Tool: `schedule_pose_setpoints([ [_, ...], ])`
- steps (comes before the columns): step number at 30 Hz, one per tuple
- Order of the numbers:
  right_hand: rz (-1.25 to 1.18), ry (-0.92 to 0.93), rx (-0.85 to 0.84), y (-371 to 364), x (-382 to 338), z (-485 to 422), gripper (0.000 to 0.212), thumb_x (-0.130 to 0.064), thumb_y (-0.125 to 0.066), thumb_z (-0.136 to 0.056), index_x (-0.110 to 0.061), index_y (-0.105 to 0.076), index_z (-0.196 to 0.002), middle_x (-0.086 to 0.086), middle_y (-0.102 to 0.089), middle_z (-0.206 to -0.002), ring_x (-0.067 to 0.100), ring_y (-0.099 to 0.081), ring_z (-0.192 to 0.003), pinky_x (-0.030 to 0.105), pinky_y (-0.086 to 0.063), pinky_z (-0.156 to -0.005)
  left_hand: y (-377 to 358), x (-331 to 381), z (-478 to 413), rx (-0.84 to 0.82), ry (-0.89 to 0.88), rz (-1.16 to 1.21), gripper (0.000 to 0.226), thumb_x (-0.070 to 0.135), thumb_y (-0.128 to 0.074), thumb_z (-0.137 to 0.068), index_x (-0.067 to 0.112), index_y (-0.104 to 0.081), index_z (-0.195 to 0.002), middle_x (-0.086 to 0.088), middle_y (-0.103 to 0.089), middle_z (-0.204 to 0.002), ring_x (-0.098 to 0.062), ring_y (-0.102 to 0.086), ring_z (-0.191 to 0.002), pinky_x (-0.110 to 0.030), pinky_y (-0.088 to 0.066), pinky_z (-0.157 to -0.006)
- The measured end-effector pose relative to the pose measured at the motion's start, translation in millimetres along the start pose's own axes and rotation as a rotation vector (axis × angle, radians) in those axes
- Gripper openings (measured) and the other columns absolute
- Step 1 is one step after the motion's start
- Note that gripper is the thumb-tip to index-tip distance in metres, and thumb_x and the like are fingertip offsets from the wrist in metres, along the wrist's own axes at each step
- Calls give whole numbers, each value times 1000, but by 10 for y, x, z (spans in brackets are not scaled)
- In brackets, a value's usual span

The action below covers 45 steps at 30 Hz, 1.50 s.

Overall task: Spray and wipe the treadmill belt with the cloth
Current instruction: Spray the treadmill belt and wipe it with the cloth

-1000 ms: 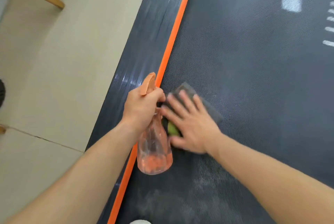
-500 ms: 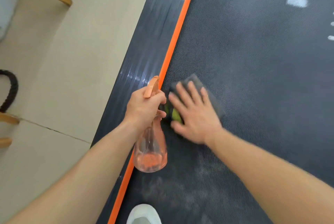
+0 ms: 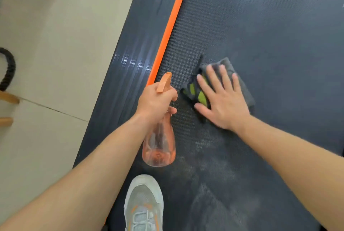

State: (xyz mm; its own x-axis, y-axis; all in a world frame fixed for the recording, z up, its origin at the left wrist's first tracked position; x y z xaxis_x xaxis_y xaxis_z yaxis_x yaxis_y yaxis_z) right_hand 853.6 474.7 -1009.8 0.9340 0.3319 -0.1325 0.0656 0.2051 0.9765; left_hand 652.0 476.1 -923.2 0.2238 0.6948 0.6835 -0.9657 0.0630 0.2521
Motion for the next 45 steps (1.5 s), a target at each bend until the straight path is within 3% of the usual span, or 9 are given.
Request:
schedule_pose_setpoints([
  [5, 58, 501, -165, -192, -333, 906, 83, -76, -41, -90, -39, -20, -162, -4, -9, -172, 28, -5, -158, 55, -4, -126, -104, -144, 196, -3, 55, 34, 33, 3, -65, -87, 32, -61, -73, -7, -60, -87, -21, -58, -46, -37, -48, -64],
  [9, 21, 98, -95, 36, 364, -3, 88, -80, -34, -85, -40, -18, -161, -4, -9, -172, 29, -6, -158, 60, -10, -124, -244, -301, 229, -83, 62, -5, 20, 7, -67, -85, 27, -67, -83, -6, -63, -87, -23, -61, -49, -34, -49, -59],
  [13, -66, -260, -103, 171, 817, -341, 81, -76, -28, -96, -37, -3, -163, -2, 9, -172, 30, 12, -157, 57, 4, -124, -324, -356, 202, -119, 62, -28, 12, 20, -67, -73, 26, -70, -82, -5, -65, -86, -22, -62, -48, -35, -49, -60],
  [19, 4, 77, -49, -260, -399, 1455, 83, -69, -51, -89, -37, -24, -161, -1, -11, -172, 31, -4, -158, 57, -5, -125, -210, -359, 337, -71, 71, -22, 17, 19, -63, -70, 35, -63, -73, -5, -63, -85, -23, -61, -48, -38, -49, -63],
  [23, 15, 293, -109, -300, -207, 1365, 85, -75, -49, -85, -42, -25, -160, -5, -14, -171, 26, -8, -158, 57, -10, -125, -193, -486, 385, -107, 71, -52, 23, 7, -66, -84, 29, -66, -77, -6, -61, -86, -24, -59, -48, -36, -48, -60],
  [26, 3, 43, -14, -172, 194, 750, 88, -74, -50, -81, -40, -27, -159, -4, -18, -171, 28, -14, -158, 57, -13, -123, -236, -581, 375, -118, 67, -68, 13, 6, -67, -86, 17, -68, -80, -8, -62, -87, -25, -59, -49, -35, -48, -59],
  [30, -53, -269, -11, -40, 457, 303, 83, -75, -33, -90, -39, -15, -162, -2, -4, -173, 30, -1, -158, 58, -3, -124, -350, -639, 437, -104, 80, -48, 16, 21, -64, -66, 35, -63, -73, -5, -64, -85, -23, -60, -47, -38, -49, -62],
  [40, -26, -34, -98, -273, -164, 1499, 82, -71, -40, -90, -35, -22, -162, -2, -8, -172, 30, -6, -158, 60, -15, -124, -457, -544, 537, -122, 126, -30, 13, 24, -61, -63, 32, -56, -73, -12, -62, -85, -25, -60, -48, -37, -49, -61],
  [45, -102, -423, -115, -151, 207, 1043, 80, -73, -30, -96, -34, -8, -163, -1, 2, -173, 32, 3, -158, 60, -7, -124, -407, -388, 289, -87, 158, 16, 15, 26, -64, -63, 20, -67, -76, -9, -72, -90, -23, -65, -48, -37, -51, -66],
])
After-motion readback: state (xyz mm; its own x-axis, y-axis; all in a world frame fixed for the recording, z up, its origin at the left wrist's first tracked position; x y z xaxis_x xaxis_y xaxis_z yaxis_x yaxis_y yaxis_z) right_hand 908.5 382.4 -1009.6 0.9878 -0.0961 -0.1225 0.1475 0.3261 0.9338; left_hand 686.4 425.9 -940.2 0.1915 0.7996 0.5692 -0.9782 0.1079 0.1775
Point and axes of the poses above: each hand's wrist, its own z-axis away from the middle knuckle, its own y-axis out of the back of the hand, x = y × z, the point moved 5 cm from there along -z, towards the middle knuckle
